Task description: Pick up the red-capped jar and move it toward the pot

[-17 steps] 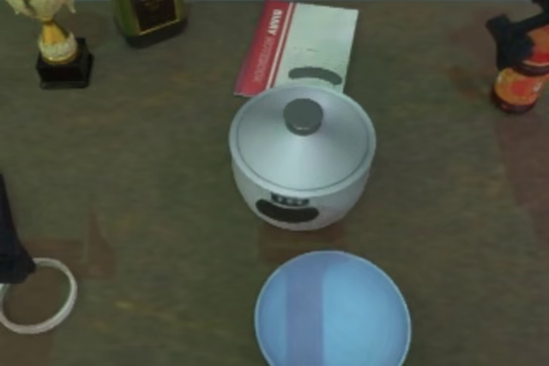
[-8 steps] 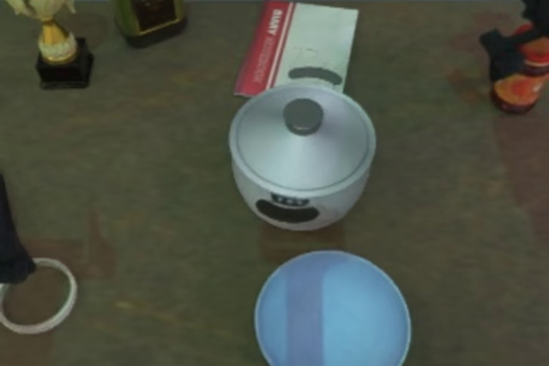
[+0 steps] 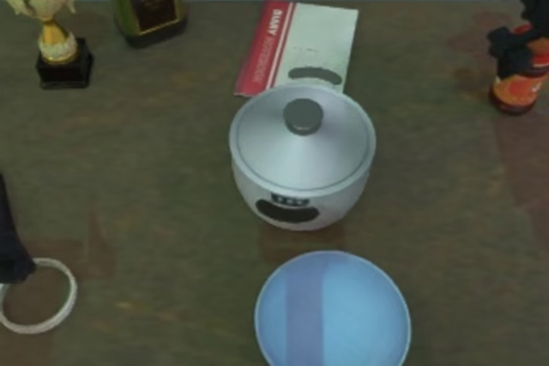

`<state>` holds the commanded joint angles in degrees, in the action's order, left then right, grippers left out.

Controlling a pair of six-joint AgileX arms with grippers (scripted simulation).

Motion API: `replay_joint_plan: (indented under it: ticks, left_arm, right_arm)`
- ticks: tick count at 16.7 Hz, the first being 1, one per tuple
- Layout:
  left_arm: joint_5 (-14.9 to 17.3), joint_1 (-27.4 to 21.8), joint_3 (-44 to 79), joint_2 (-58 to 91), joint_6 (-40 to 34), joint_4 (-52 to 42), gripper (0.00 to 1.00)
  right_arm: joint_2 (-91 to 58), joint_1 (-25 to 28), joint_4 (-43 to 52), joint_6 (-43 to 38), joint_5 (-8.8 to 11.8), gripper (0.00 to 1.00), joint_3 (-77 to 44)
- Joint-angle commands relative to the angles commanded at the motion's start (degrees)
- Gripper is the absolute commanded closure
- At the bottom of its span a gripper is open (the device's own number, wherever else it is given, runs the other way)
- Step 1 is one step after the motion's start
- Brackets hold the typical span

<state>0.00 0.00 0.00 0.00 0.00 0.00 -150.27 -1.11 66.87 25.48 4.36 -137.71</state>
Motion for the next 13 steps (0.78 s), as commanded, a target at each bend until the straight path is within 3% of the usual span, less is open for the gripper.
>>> replay_joint_plan:
  ticks: [3,4,13]
  left_arm:
    - [0.0,0.0,0.0,0.0,0.0,0.0,0.0]
    - [0.0,0.0,0.0,0.0,0.0,0.0,0.0]
    - [0.0,0.0,0.0,0.0,0.0,0.0,0.0]
  right_arm:
    - [0.0,0.0,0.0,0.0,0.0,0.98,0.0]
    - [0.0,0.0,0.0,0.0,0.0,1.0,0.0]
    - [0.2,-0.19,0.01,-0.06,0.02,1.0,0.12]
